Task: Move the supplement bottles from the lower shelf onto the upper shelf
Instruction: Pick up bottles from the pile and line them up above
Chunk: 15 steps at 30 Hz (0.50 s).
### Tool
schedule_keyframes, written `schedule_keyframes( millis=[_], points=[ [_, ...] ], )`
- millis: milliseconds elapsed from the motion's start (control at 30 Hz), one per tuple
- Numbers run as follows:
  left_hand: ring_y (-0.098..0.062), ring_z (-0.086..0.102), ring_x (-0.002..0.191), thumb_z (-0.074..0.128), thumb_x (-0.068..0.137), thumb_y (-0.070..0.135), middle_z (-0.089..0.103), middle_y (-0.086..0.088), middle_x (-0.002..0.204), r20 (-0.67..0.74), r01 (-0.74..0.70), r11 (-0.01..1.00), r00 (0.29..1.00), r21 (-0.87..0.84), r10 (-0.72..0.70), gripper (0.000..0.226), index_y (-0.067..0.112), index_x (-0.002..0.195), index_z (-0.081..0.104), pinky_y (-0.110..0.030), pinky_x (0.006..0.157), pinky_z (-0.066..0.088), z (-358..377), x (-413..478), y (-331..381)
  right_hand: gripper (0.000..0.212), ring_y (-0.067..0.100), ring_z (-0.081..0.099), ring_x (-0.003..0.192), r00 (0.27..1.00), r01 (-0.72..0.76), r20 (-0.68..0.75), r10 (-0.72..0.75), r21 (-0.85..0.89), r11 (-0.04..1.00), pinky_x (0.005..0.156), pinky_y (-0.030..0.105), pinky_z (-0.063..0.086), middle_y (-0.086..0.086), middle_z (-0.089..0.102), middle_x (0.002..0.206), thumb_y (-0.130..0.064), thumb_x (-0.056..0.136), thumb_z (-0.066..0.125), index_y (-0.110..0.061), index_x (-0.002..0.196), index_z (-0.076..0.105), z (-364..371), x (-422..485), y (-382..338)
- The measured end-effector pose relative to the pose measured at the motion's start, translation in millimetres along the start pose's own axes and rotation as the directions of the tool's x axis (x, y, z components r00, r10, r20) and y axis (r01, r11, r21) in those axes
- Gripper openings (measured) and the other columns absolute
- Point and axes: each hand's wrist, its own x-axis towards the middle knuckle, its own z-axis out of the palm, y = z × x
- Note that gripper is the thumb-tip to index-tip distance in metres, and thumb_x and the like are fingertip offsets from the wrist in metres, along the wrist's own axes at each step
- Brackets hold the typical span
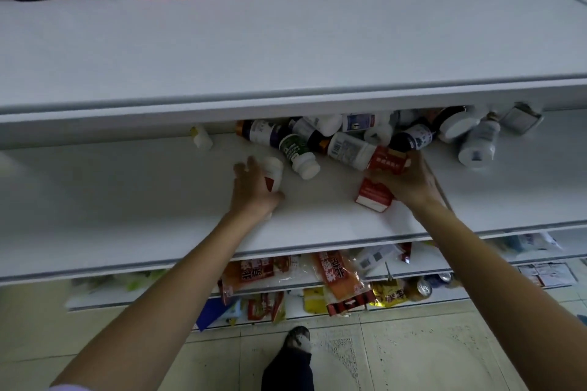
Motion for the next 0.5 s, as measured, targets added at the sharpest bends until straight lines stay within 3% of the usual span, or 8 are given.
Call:
schedule_keyframes(
  millis=[67, 167, 267, 333, 500],
  points=[
    [-0.023, 0.053, 0.099, 0.074, 0.070, 0.016, 0.054, -0.011, 0.118, 0.064, 0.008, 1.000, 0.998, 0.008, -0.008, 0.062, 0.006, 0.124, 0.047, -0.026, 0.070, 0.042, -5, -8, -3, 0.074, 0.020, 0.062, 0.099, 0.999, 0.010, 0.032, -0.012, 0.066, 0.998, 0.092, 0.049, 0.050, -0.001, 0.063, 0.109, -0.020, 0.065, 0.084, -0.021, 0.125, 0.040, 1, -10, 3],
    [-0.022, 0.057, 0.086, 0.073, 0.065, 0.015, 0.060, -0.007, 0.099, 0.032, -0.074, 0.994, 0.997, -0.075, 0.077, 0.049, 0.012, 0.109, 0.053, -0.026, 0.067, 0.043, -8, -37, -8, 0.070, 0.020, 0.060, 0.096, 0.990, 0.028, 0.134, -0.034, 0.043, 0.999, 0.091, 0.044, 0.050, -0.002, 0.060, 0.106, -0.018, 0.066, 0.084, -0.025, 0.119, 0.039, 0, -35, 2],
    [-0.015, 0.056, 0.078, 0.068, 0.076, 0.018, 0.060, 0.000, 0.095, -0.073, -0.145, 0.972, 0.988, -0.184, 0.133, 0.048, 0.018, 0.121, 0.050, -0.021, 0.063, 0.040, -14, -71, 2, 0.072, 0.021, 0.060, 0.098, 0.974, 0.105, 0.201, -0.104, 0.010, 0.994, 0.085, 0.037, 0.051, 0.003, 0.056, 0.114, -0.025, 0.065, 0.084, -0.027, 0.122, 0.040, -4, -63, -4],
    [-0.011, 0.054, 0.076, 0.064, 0.082, 0.019, 0.058, 0.002, 0.097, -0.102, -0.190, 0.948, 0.980, -0.256, 0.169, 0.053, 0.021, 0.131, 0.044, -0.020, 0.063, 0.039, -22, -93, 12, 0.072, 0.022, 0.061, 0.099, 0.963, 0.158, 0.218, -0.161, 0.031, 0.987, 0.087, 0.040, 0.053, 0.006, 0.056, 0.117, -0.031, 0.062, 0.085, -0.030, 0.119, 0.041, -8, -81, -12],
    [-0.007, 0.054, 0.075, 0.051, 0.091, 0.019, 0.055, 0.005, 0.090, -0.092, -0.198, 0.869, 0.980, -0.454, 0.176, 0.047, 0.023, 0.134, 0.033, -0.020, 0.057, 0.040, -52, -154, 35, 0.060, 0.012, 0.063, 0.091, 0.913, 0.284, 0.266, -0.309, 0.128, 0.950, 0.081, 0.034, 0.055, -0.001, 0.061, 0.105, -0.028, 0.068, 0.082, -0.025, 0.114, 0.044, -28, -127, -49]
  ],
)
